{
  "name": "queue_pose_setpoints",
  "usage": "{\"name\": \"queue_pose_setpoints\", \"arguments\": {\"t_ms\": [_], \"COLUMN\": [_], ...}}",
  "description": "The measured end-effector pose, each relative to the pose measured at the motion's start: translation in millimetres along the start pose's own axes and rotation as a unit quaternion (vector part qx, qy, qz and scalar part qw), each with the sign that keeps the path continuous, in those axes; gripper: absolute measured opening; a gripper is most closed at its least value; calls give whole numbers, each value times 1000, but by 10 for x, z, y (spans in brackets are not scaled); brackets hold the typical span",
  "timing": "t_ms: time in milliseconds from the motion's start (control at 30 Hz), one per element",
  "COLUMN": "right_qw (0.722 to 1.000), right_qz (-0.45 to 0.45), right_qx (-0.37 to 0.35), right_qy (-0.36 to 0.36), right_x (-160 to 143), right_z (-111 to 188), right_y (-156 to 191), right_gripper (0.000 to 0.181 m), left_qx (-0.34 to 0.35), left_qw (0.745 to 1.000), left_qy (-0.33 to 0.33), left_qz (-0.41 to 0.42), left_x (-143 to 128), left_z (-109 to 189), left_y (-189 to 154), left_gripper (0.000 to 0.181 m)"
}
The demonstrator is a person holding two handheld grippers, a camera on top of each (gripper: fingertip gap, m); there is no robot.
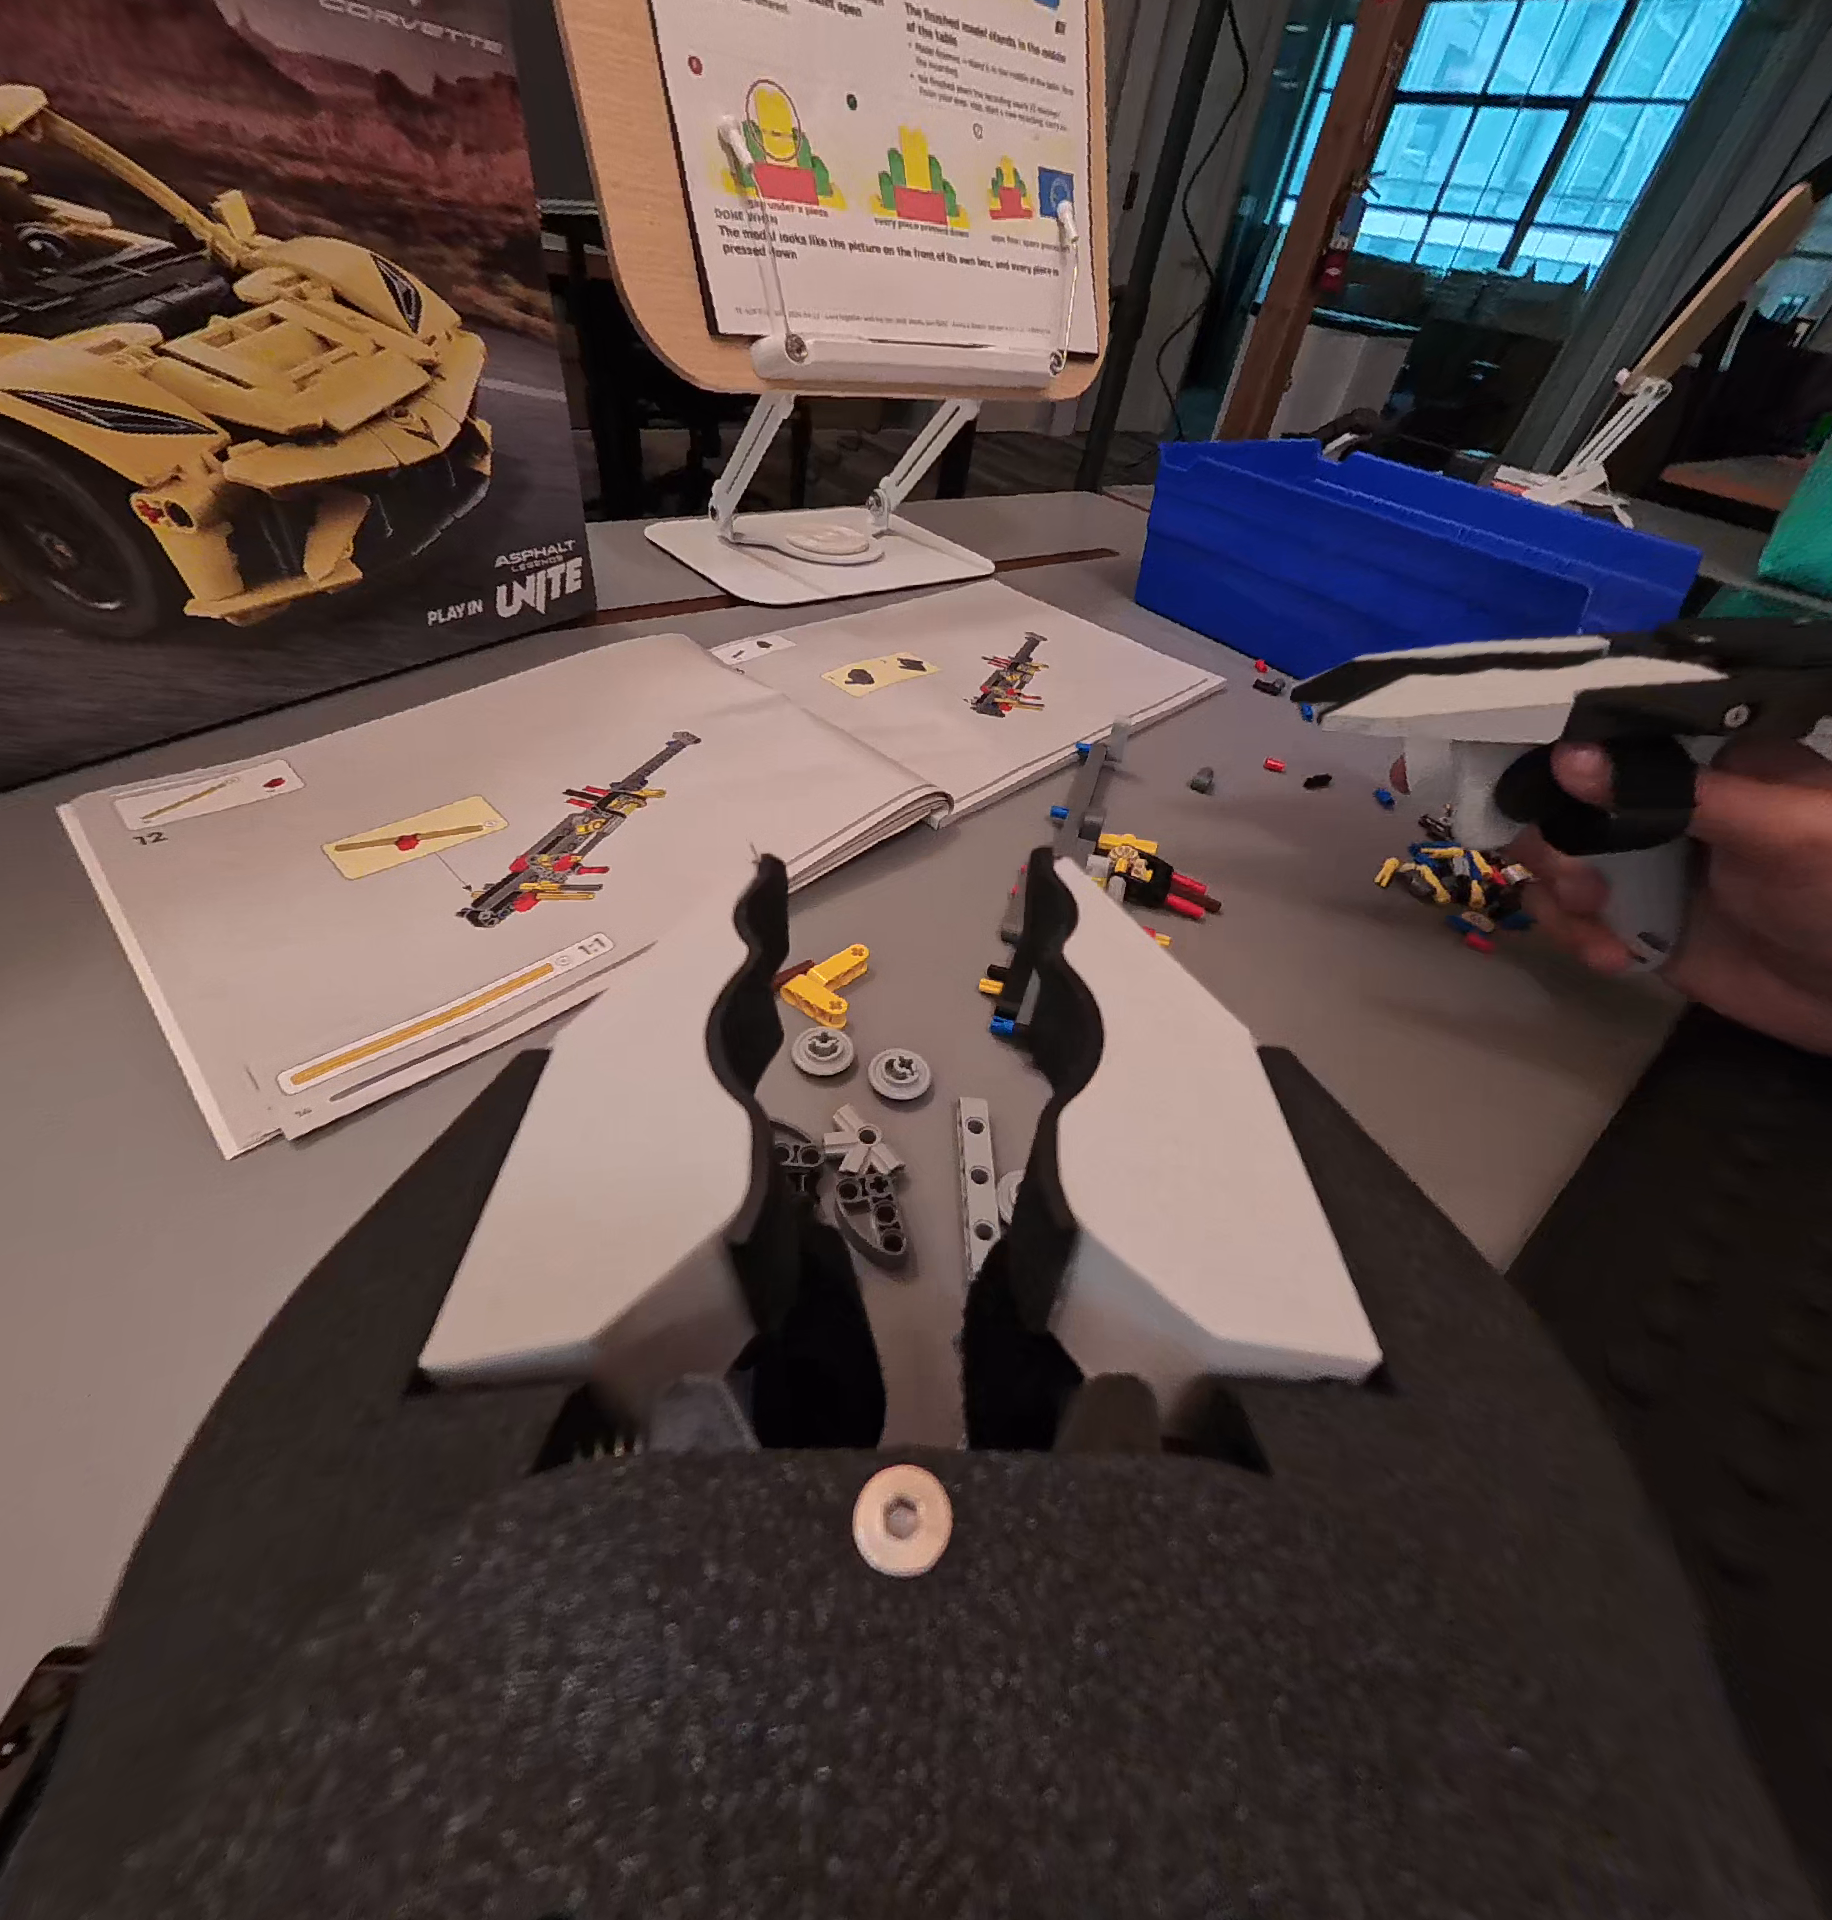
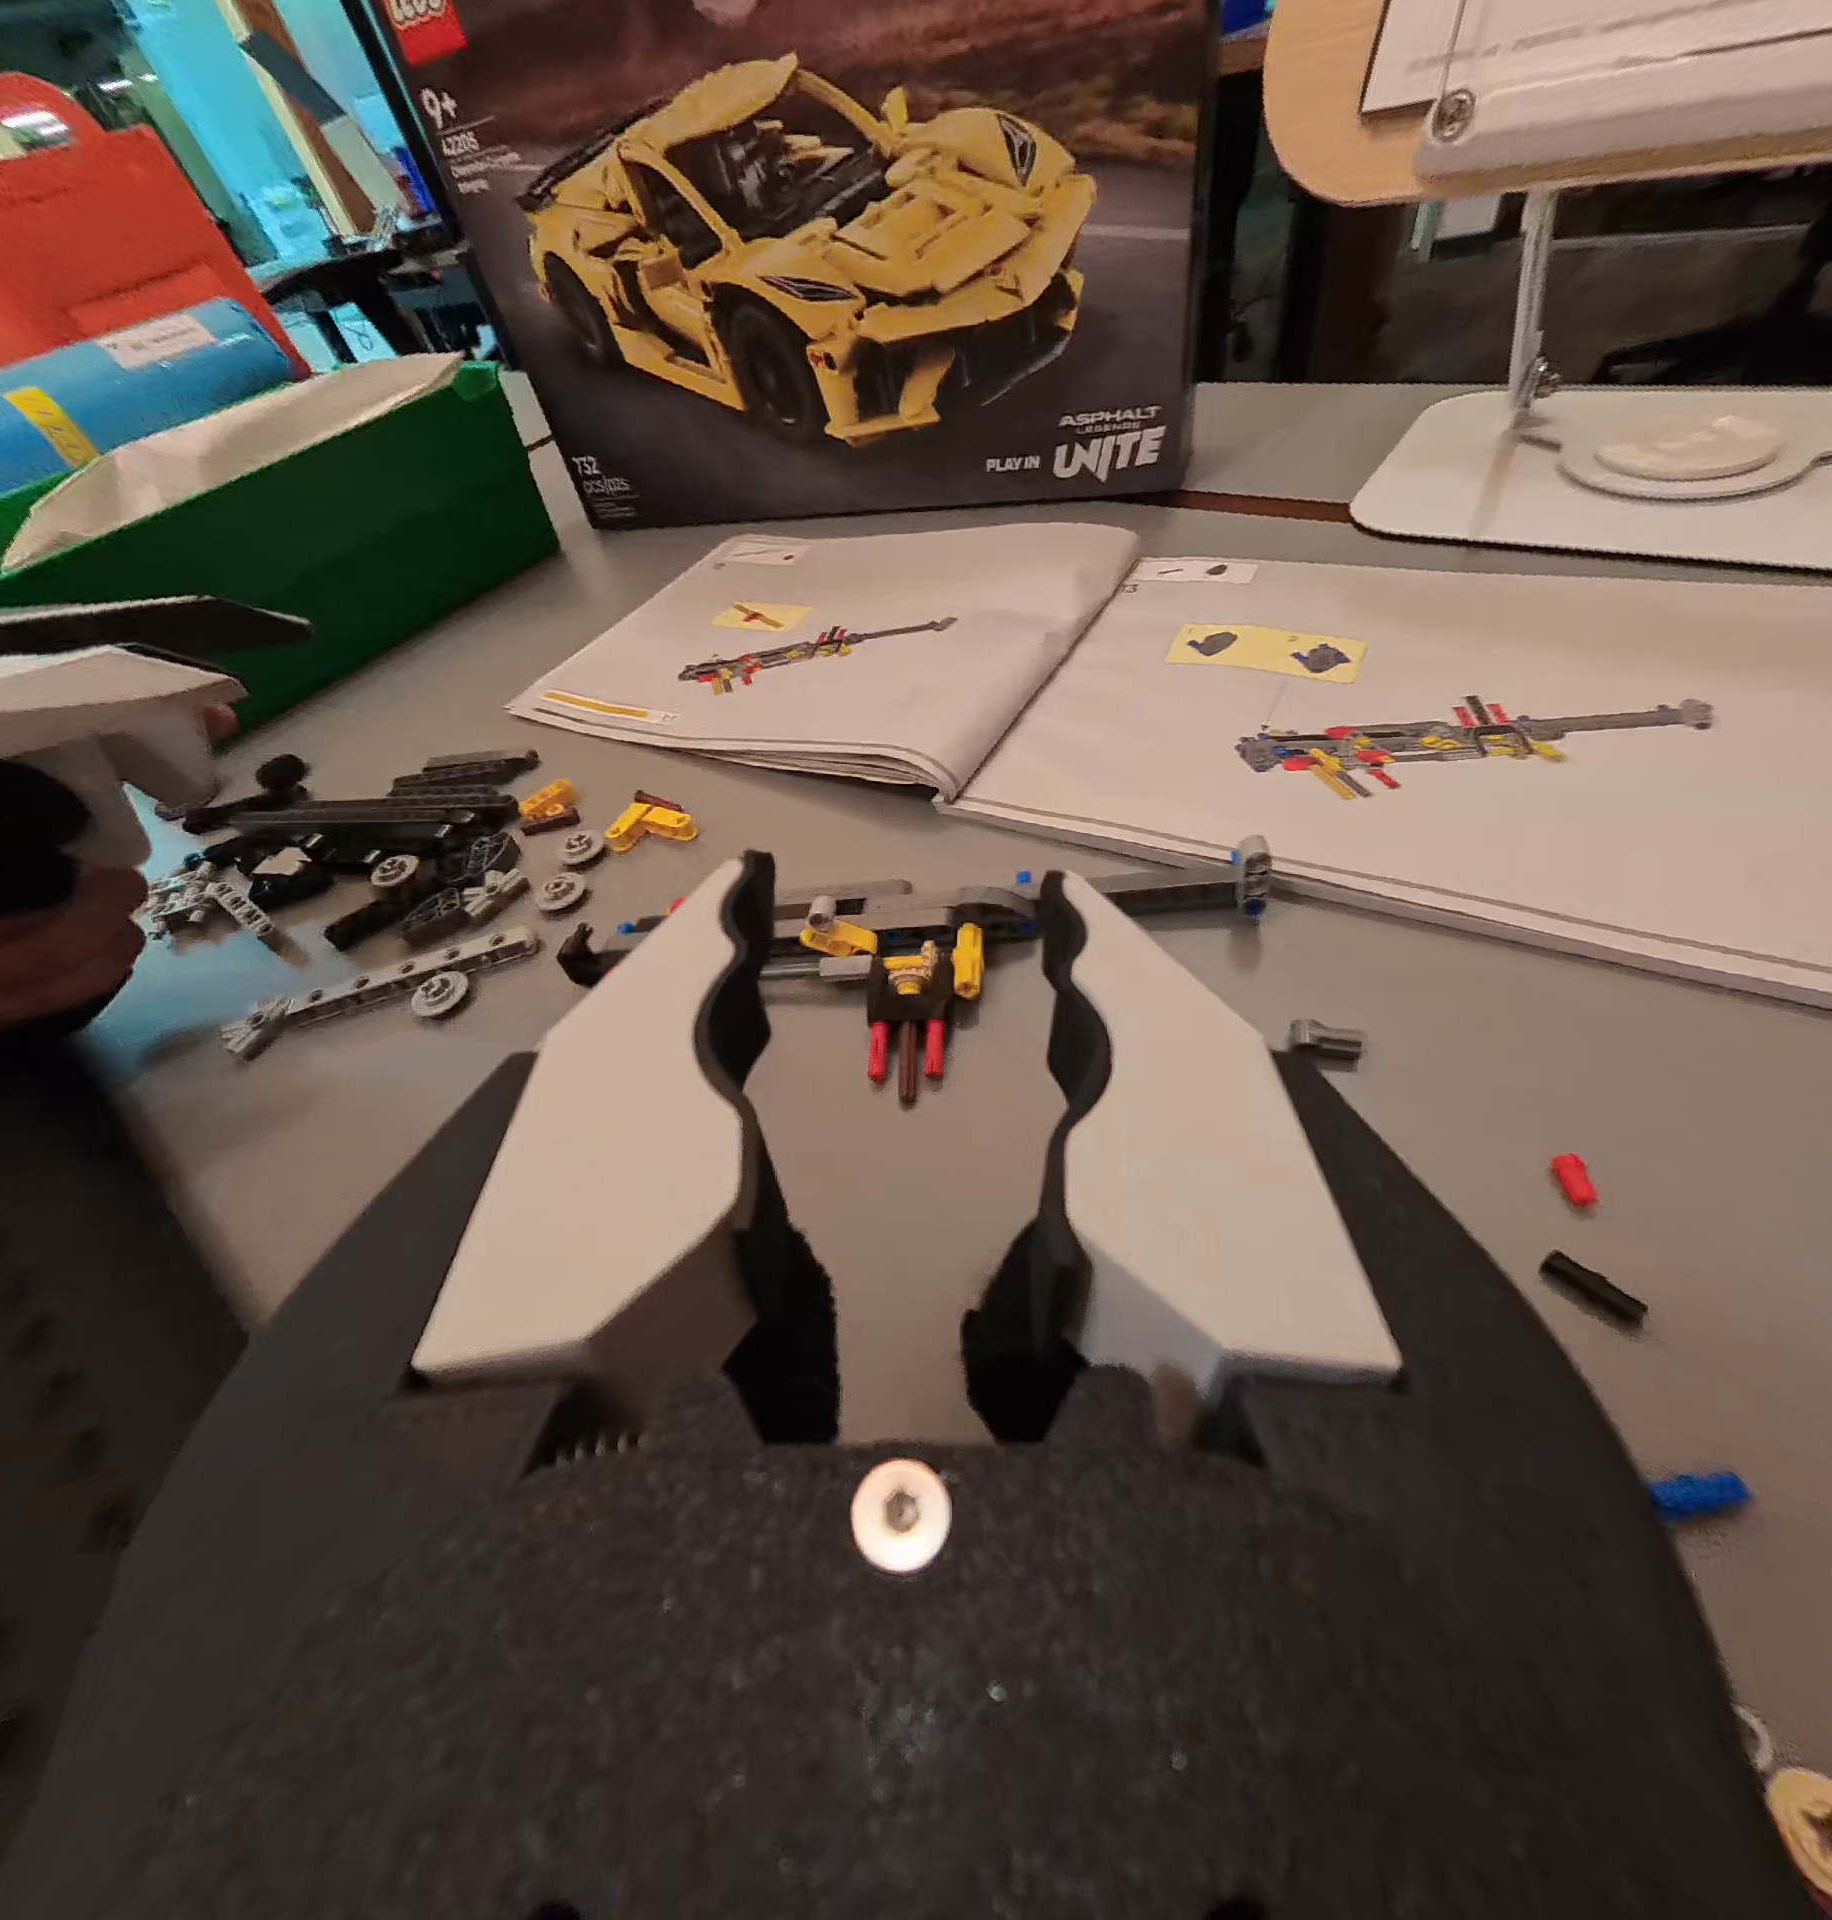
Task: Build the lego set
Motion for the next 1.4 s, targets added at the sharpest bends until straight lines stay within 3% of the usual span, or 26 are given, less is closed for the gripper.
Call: {"name": "queue_pose_setpoints", "arguments": {"t_ms": [433,533,633,733,833,1000,1133,1400], "right_qw": [992,991,994,995,993,988,988,989], "right_qz": [69,62,33,8,17,-9,-11,-17], "right_qx": [-104,-112,-95,-65,-98,-113,-91,-68], "right_qy": [28,34,49,70,71,103,120,132], "right_x": [-82,-53,91,360,563,445,256,200], "right_z": [-87,-88,-196,-439,-707,-833,-727,-746], "right_y": [-54,-106,-211,-411,-769,-1025,-940,-878], "right_gripper": [82,70,72,62,52,49,46,41], "left_qx": [-23,-21,-11,-45,-58,-49,-58,-30], "left_qw": [998,999,998,994,987,990,992,989], "left_qy": [45,43,67,101,150,132,102,139], "left_qz": [-27,-23,-6,1,-15,0,52,26], "left_x": [-75,-47,32,255,467,536,347,179], "left_z": [-110,-126,-258,-545,-915,-1301,-1244,-1151], "left_y": [-109,-97,-14,60,244,602,674,801], "left_gripper": [36,32,31,26,27,27,26,26]}}
Point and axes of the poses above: each gripper's, where its closed fingertips meet, z back along the fingers, x out of its top, y = z × x across the jaws, the point moved 6 cm from there along z, back along the fingers, and after that the axes turned 12 degrees about -x, right-handed, at the moved point
